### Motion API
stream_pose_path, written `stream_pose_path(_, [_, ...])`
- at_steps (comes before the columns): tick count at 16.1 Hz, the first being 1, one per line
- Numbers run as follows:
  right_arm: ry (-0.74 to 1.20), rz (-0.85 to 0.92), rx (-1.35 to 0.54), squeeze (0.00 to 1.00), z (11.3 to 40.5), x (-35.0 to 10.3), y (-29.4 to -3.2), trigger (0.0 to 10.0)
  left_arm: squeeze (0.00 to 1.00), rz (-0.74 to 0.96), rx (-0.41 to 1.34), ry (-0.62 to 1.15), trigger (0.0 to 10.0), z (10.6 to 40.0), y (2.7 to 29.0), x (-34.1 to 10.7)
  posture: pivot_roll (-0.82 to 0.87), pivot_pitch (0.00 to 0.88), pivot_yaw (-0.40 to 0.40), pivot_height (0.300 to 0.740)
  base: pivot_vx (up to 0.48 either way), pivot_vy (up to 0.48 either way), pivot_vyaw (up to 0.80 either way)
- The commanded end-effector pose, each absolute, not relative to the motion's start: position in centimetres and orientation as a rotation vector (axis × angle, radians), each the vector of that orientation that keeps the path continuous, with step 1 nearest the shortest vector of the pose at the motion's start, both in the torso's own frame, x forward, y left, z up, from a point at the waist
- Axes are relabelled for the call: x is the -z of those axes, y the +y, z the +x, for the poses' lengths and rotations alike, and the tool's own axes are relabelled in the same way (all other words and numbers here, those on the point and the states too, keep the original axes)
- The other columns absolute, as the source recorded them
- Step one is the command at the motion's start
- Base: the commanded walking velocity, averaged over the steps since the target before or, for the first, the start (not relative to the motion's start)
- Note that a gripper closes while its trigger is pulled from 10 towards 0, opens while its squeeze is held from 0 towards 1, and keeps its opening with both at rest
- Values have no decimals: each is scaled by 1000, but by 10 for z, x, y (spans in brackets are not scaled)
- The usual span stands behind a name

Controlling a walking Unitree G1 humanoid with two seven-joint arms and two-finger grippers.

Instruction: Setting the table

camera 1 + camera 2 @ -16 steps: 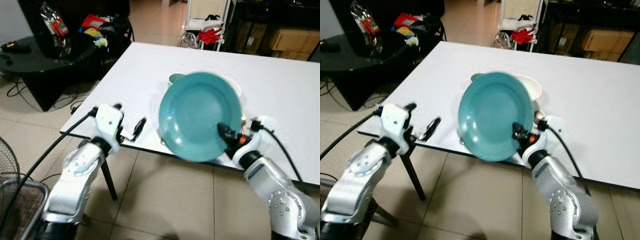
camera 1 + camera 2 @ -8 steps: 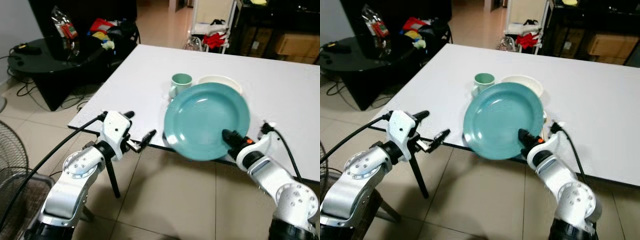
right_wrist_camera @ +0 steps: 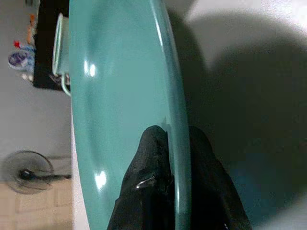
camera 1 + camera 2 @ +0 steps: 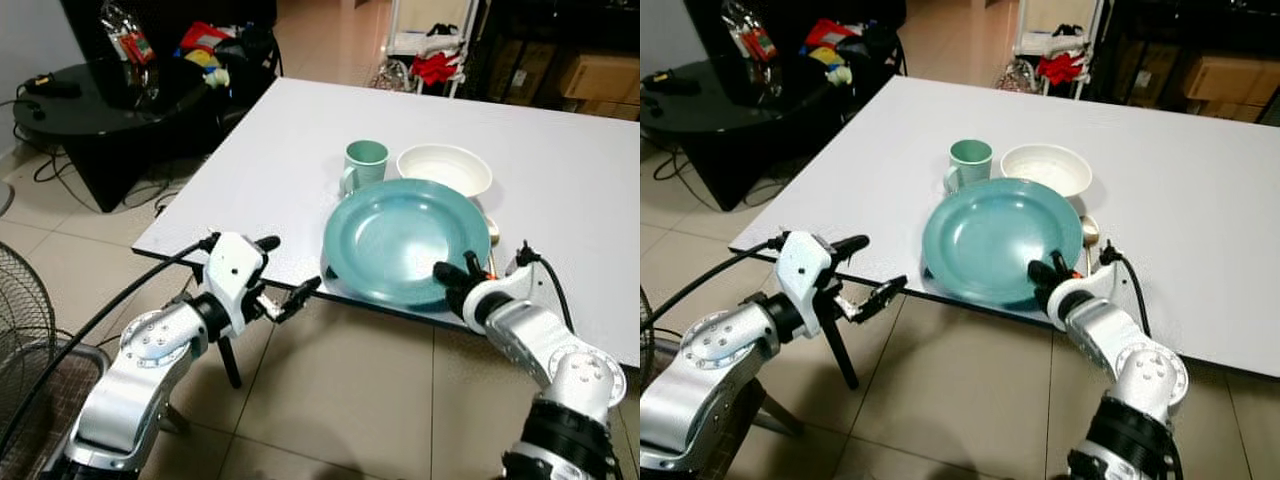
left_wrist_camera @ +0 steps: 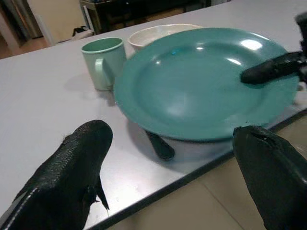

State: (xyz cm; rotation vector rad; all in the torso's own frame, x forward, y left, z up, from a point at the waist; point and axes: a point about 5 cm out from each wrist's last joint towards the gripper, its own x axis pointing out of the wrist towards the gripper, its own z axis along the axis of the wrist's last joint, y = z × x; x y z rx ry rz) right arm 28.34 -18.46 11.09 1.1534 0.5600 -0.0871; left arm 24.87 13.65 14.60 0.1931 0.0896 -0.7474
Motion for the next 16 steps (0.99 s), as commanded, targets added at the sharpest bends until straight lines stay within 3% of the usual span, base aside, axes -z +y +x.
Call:
stream_pose_path(1, [541,1184,74,0,285,-116,-186,10000,0,204,761,99,10000,246,136,-146,56,0,2,740,0,0,0])
stream_pose_path(5, [557,1269,101,0,286,-115,-188,10000,0,204,766,101,10000,247,136,-148,52,0,10,740,0,0,0])
stream_pose_path(12, [568,1249,-67,0,267,-134,-169,10000,0,207,762,84,10000,247,137,-152,50,0,5,740,0,0,0])
stream_pose_path(16, [629,1317,18,0,260,-122,-171,10000,0,205,783,91,10000,246,134,-151,48,0,9,740,0,0,0])
